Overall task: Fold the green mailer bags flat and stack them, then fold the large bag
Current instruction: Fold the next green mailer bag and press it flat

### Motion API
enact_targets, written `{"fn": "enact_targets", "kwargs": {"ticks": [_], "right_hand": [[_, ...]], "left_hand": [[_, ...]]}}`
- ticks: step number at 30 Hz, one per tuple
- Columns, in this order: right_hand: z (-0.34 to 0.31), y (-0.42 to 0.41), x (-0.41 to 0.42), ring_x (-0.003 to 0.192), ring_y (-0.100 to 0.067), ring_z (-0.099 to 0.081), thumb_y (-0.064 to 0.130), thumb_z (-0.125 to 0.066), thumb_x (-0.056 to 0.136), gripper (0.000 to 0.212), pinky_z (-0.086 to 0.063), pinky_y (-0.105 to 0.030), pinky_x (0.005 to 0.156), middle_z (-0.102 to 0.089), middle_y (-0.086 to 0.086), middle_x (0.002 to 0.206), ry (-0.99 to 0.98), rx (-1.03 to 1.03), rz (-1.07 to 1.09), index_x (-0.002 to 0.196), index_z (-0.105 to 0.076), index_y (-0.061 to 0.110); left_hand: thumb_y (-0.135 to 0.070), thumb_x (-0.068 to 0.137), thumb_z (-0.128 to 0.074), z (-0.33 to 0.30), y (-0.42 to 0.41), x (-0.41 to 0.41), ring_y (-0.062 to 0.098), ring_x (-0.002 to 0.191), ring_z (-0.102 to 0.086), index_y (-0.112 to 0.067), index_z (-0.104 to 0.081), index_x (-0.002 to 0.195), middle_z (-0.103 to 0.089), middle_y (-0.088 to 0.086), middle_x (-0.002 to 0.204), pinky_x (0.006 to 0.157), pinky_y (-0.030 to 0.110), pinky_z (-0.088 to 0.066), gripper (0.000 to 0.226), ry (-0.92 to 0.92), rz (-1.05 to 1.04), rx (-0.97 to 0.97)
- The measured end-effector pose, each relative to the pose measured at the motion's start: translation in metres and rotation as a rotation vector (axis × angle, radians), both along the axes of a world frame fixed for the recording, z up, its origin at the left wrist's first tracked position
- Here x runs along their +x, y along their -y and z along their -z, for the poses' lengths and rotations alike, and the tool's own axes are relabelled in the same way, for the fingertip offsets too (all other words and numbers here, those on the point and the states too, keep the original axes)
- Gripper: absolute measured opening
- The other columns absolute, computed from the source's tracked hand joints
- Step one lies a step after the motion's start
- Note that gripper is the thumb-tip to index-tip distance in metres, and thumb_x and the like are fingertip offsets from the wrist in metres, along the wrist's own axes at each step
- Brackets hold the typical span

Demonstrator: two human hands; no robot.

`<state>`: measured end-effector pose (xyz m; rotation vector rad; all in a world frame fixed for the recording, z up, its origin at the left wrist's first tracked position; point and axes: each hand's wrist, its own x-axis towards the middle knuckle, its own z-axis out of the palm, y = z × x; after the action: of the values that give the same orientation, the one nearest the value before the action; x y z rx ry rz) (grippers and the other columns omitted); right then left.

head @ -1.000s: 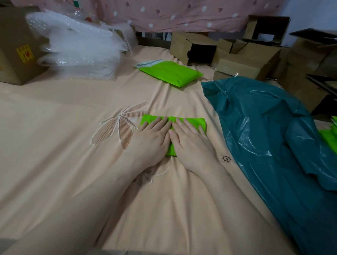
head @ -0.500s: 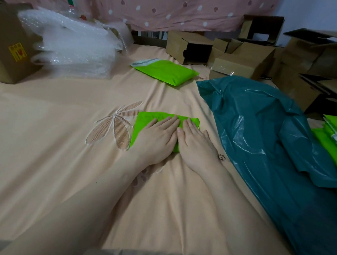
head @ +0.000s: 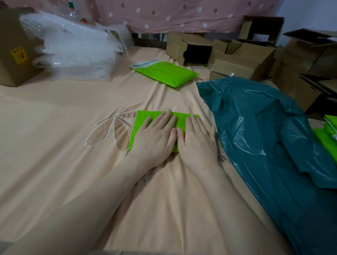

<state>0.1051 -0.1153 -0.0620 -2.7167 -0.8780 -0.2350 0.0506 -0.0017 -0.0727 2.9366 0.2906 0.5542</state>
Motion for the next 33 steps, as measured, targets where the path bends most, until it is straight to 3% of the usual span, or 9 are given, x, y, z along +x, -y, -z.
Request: {"fn": "enact_targets", "kwargs": {"ticks": [3,8,12,14,18,23,26,29,33], "right_hand": [[-0.006,-0.013,-0.009,0.144,-0.016,-0.02,0.038,-0.018,0.097,0.058,-0.008,-0.042,0.118,-0.027,-0.006,0.155,0.156,0.086,-0.069,0.146,-0.027,0.009],[0.0,-0.033,-0.017,0.145,-0.013,-0.017,0.038,-0.01,0.092,0.063,-0.007,-0.04,0.117,-0.024,-0.001,0.156,0.092,0.059,-0.244,0.147,-0.026,0.012],[0.009,-0.033,-0.01,0.145,-0.01,-0.016,0.035,-0.015,0.099,0.053,-0.005,-0.043,0.117,-0.023,0.003,0.156,0.061,-0.085,-0.233,0.147,-0.027,0.015],[0.009,-0.034,-0.01,0.145,-0.01,-0.015,0.032,-0.022,0.101,0.05,-0.004,-0.043,0.117,-0.023,0.003,0.157,0.06,-0.105,-0.23,0.148,-0.027,0.015],[0.008,-0.033,-0.013,0.146,-0.01,-0.008,0.033,-0.021,0.101,0.051,0.0,-0.043,0.117,-0.013,0.005,0.159,0.059,-0.09,-0.224,0.15,-0.019,0.018],[0.008,-0.034,-0.01,0.146,-0.009,-0.009,0.033,-0.021,0.101,0.051,-0.001,-0.043,0.117,-0.015,0.006,0.159,0.039,-0.116,-0.224,0.15,-0.018,0.017],[0.008,-0.033,-0.01,0.146,-0.008,-0.008,0.034,-0.023,0.101,0.052,-0.001,-0.041,0.117,-0.013,0.006,0.159,0.012,-0.063,-0.236,0.15,-0.018,0.019],[0.0,-0.026,-0.008,0.144,-0.013,-0.017,0.034,-0.031,0.099,0.051,-0.01,-0.042,0.117,-0.018,0.003,0.158,0.016,0.103,-0.223,0.148,-0.025,0.019],[0.0,-0.005,0.009,0.131,-0.027,-0.04,0.033,-0.037,0.096,0.049,-0.038,-0.042,0.103,-0.043,-0.009,0.145,0.099,0.252,-0.008,0.141,-0.037,0.014]], "left_hand": [[-0.043,0.081,0.006,-0.008,-0.009,-0.008,0.016,0.144,-0.02,-0.012,-0.03,0.146,-0.026,0.003,0.154,0.116,0.038,-0.015,0.08,0.068,-0.124,-0.019],[-0.045,0.079,0.007,-0.008,-0.034,-0.018,0.018,0.145,-0.012,-0.007,-0.019,0.148,-0.015,0.007,0.157,0.118,0.039,-0.011,0.082,-0.03,-0.079,-0.12],[-0.042,0.081,0.01,0.002,-0.034,-0.018,0.029,0.144,-0.015,0.002,-0.028,0.143,-0.014,0.017,0.155,0.114,0.05,-0.021,0.085,-0.137,0.01,0.011],[-0.041,0.072,0.02,0.005,-0.036,-0.018,0.027,0.145,-0.008,0.0,-0.021,0.145,-0.007,0.015,0.157,0.114,0.046,-0.015,0.094,-0.209,0.003,0.053],[-0.036,0.084,0.008,0.005,-0.034,-0.017,0.021,0.146,-0.001,-0.004,-0.007,0.148,0.002,0.011,0.158,0.117,0.044,-0.01,0.073,-0.18,-0.05,-0.04],[-0.037,0.073,0.022,0.01,-0.04,-0.015,0.031,0.145,-0.006,0.006,-0.025,0.14,-0.004,0.022,0.156,0.113,0.05,-0.015,0.092,-0.247,0.011,0.089],[-0.037,0.087,0.007,0.009,-0.039,-0.013,0.026,0.146,-0.004,0.0,-0.018,0.145,-0.002,0.016,0.157,0.115,0.045,-0.01,0.074,-0.2,-0.016,-0.063],[-0.039,0.096,-0.02,0.002,-0.036,-0.012,0.023,0.145,-0.009,-0.008,-0.014,0.149,-0.006,0.01,0.158,0.118,0.041,-0.01,0.062,-0.018,-0.061,-0.249],[-0.051,0.093,-0.027,-0.002,-0.037,-0.013,0.025,0.145,-0.01,-0.014,-0.014,0.149,-0.014,0.01,0.157,0.117,0.035,-0.008,0.068,0.07,-0.192,-0.253]]}}
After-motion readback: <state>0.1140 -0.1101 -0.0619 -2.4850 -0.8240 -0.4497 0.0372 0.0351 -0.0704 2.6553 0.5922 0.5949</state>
